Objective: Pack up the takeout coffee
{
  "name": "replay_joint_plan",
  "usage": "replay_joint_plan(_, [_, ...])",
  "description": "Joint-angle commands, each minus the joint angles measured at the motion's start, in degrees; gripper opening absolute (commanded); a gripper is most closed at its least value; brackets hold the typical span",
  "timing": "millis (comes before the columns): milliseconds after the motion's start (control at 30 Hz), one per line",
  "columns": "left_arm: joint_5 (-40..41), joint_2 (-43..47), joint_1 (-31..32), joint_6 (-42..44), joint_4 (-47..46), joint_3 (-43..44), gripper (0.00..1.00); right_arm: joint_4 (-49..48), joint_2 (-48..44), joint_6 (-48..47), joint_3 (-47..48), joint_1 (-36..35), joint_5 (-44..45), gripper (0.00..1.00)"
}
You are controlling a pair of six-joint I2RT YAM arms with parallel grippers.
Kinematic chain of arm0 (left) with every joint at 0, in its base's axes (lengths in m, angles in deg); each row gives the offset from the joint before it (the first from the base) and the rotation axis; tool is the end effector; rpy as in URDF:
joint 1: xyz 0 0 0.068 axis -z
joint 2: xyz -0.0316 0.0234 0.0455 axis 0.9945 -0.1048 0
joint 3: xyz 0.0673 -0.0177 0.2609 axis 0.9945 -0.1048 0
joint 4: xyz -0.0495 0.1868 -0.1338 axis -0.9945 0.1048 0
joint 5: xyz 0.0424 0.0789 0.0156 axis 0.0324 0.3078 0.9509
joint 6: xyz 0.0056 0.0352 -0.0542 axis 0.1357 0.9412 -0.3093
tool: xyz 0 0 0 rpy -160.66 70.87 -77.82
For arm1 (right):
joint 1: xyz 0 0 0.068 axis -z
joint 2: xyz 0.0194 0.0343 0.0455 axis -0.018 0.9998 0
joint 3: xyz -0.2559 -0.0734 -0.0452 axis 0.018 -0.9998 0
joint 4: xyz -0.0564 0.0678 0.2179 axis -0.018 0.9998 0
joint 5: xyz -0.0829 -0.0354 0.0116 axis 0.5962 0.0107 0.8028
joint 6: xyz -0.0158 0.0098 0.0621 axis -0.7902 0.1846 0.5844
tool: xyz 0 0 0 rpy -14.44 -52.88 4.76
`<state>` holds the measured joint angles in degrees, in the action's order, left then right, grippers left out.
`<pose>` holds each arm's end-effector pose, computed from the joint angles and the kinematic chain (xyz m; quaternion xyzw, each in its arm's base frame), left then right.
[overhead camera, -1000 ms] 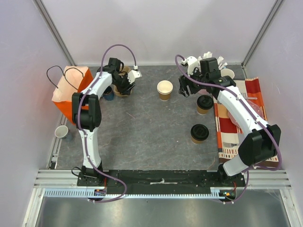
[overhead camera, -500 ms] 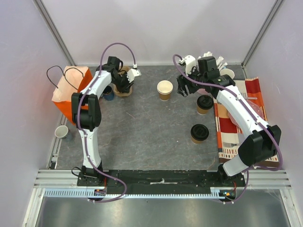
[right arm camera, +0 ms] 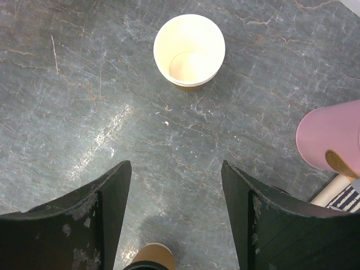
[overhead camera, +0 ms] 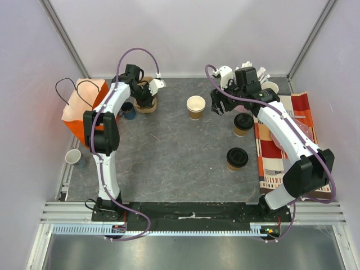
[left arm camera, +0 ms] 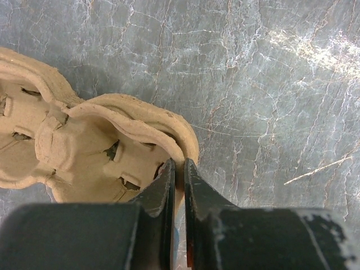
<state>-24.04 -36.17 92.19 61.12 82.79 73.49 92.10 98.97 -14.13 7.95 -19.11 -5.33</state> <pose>0.4357 -0.0854 0.2265 0.5426 0.7793 -0.1126 0.2926 0.3033 0.1269 0.3476 -0.3063 0.8439 0.1622 0.4096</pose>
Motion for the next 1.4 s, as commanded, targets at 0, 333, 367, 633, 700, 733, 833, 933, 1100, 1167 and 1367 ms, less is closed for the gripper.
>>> replay_joint_plan(0, [-1.64,3.26,-0.12,2.85,-0.01,0.20,0.02,-0.34,0.46,-0.12,3.37,-0.51,0.45,0.73])
replay_joint_plan(333, [-3.31,14.60,-0.12,8.38,-8.19,-7.89,0.02,-3.41,0.02,2.08,4.42,-1.13,-1.83,0.72])
replay_joint_plan(367, [-3.49,15.04,-0.12,8.82,-7.58,-7.81,0.02,-3.76,-0.07,2.25,4.43,-1.13,-2.01,0.72])
replay_joint_plan(633, [-6.81,18.73,-0.30,14.97,-0.48,-3.96,0.02,-6.14,-1.03,0.25,4.07,-1.13,-7.71,0.72])
replay_joint_plan(700, [-9.54,19.96,-0.39,20.04,6.96,-2.01,0.02,-7.98,-3.04,-2.56,2.85,-1.13,-12.54,0.72])
replay_joint_plan(733, [-11.90,21.18,-0.47,21.91,9.36,-0.09,0.02,-10.34,-3.93,-5.97,2.15,-1.13,-14.91,0.72])
replay_joint_plan(833, [-16.57,22.86,-0.47,29.20,22.36,4.31,0.02,-16.83,-7.35,-11.95,-1.37,-2.26,-20.81,0.75])
replay_joint_plan(933, [-19.04,24.71,-0.39,35.36,33.19,8.36,0.02,-20.54,-7.54,-15.49,-2.08,-4.81,-20.91,0.77])
replay_joint_plan(1100, [-20.89,31.38,0.23,38.80,39.27,7.86,0.02,-18.98,-2.02,-20.50,3.36,-8.59,-21.00,0.78])
replay_joint_plan(1167, [-20.80,34.45,1.11,40.63,39.18,5.13,0.02,-17.92,-0.51,-22.78,6.16,-10.44,-20.47,0.79])
replay_joint_plan(1367, [-20.28,41.67,3.30,40.38,39.27,-1.38,0.02,-17.48,2.04,-23.14,10.14,-12.82,-16.60,0.79])
